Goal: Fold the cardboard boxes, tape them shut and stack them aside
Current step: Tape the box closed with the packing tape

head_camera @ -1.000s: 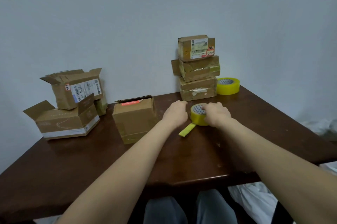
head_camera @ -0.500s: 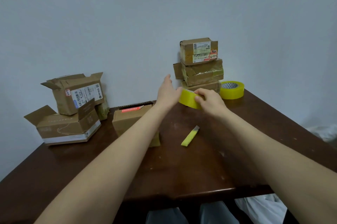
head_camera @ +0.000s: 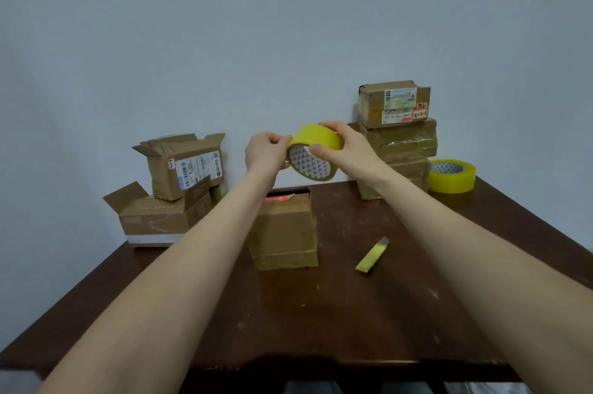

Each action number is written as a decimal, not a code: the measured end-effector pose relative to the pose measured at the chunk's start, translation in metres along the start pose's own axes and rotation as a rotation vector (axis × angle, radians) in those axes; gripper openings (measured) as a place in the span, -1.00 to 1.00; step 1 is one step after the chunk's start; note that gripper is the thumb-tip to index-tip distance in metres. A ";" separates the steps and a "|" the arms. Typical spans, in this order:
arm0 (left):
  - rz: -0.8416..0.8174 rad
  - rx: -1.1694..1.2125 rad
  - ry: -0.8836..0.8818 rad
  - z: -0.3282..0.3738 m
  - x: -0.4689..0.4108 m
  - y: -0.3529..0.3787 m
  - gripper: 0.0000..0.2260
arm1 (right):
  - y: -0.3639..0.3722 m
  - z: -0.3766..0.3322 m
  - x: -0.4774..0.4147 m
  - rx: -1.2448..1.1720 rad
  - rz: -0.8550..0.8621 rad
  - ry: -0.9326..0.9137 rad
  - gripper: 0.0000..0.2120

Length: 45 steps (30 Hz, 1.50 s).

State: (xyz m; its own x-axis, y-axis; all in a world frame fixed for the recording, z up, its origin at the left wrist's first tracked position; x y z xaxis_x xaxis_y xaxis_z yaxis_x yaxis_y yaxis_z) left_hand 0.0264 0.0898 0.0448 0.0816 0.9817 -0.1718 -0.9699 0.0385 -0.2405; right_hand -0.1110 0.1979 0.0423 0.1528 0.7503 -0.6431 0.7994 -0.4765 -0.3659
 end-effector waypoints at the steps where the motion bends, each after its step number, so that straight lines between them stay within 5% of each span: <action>1: 0.016 0.023 -0.020 -0.003 -0.004 -0.007 -0.81 | 0.005 -0.001 -0.002 0.006 -0.029 0.001 -0.44; 9: 0.101 0.125 -0.051 -0.012 -0.018 -0.052 -0.78 | 0.024 -0.007 -0.027 -0.097 0.020 -0.006 -0.62; 31: 0.137 0.241 -0.366 -0.121 -0.017 -0.094 -0.80 | 0.070 0.010 -0.044 0.205 -0.345 -0.028 -0.47; 45: 0.015 0.062 -0.446 -0.158 0.013 -0.062 -0.79 | 0.077 0.014 -0.030 0.136 -0.166 0.002 -0.58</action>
State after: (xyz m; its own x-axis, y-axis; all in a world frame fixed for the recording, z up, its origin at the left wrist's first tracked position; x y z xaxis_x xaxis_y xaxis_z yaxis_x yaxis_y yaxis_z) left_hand 0.1240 0.0711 -0.0936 -0.0258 0.9662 0.2567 -0.9832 0.0219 -0.1810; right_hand -0.0622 0.1325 0.0237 0.0265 0.8247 -0.5650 0.7279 -0.4033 -0.5545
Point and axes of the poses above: each hand's wrist, its own x-axis away from the middle knuckle, its own y-axis out of the palm, z = x × y, the point moved 6 cm from there along -x, towards the middle knuckle, and after that the axes turned 11 degrees about -y, right-handed, at the moved point
